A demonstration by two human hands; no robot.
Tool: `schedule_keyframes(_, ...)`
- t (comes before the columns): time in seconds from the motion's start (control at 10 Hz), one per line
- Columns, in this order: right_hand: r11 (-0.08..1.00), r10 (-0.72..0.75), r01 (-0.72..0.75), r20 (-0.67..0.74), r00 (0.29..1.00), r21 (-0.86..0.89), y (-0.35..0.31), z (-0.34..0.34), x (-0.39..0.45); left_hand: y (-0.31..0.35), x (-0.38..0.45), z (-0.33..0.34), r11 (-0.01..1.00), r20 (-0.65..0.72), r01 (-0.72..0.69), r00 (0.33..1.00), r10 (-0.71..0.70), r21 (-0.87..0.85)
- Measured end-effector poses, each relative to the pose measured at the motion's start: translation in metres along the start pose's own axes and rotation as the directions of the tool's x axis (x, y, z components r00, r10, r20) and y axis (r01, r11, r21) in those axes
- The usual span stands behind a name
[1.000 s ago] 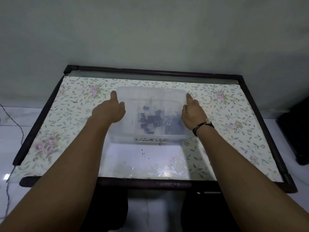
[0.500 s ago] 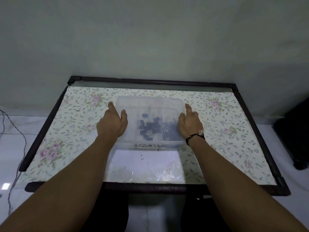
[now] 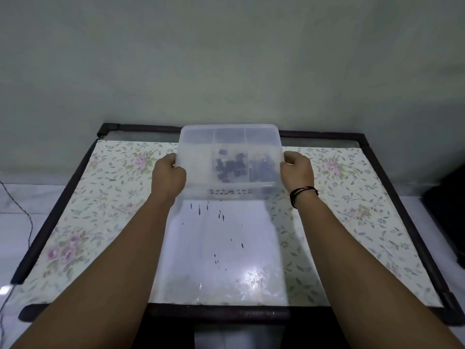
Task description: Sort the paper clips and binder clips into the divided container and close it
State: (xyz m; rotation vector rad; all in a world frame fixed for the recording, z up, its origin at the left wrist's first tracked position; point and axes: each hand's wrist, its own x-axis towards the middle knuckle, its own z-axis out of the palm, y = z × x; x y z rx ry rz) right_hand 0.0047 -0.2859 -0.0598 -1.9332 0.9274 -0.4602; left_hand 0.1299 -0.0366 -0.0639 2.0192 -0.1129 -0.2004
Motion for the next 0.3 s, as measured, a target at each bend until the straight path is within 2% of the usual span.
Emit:
schedule_keyframes(0.1,0.999,0.046,-0.046,0.041,0.998,0.000,0.007,0.002,0.002,-0.001,0.008,0.009,0.999,0.001,0.011,1.000,-0.011,-0.044)
schedule_keyframes(0.2,1.000,-0.006,0.006,-0.001,1.000,-0.015,-0.004,-0.005,-0.005,0.008,0.006,0.011,0.999,-0.030,0.040,0.999,-0.041,-0.031)
schedule_keyframes(0.3,0.969,-0.186,0.185,-0.007,0.982,0.165,-0.038,-0.023,-0.020,0.035,-0.008,0.002,0.993,-0.044,-0.032,0.999,0.027,-0.111)
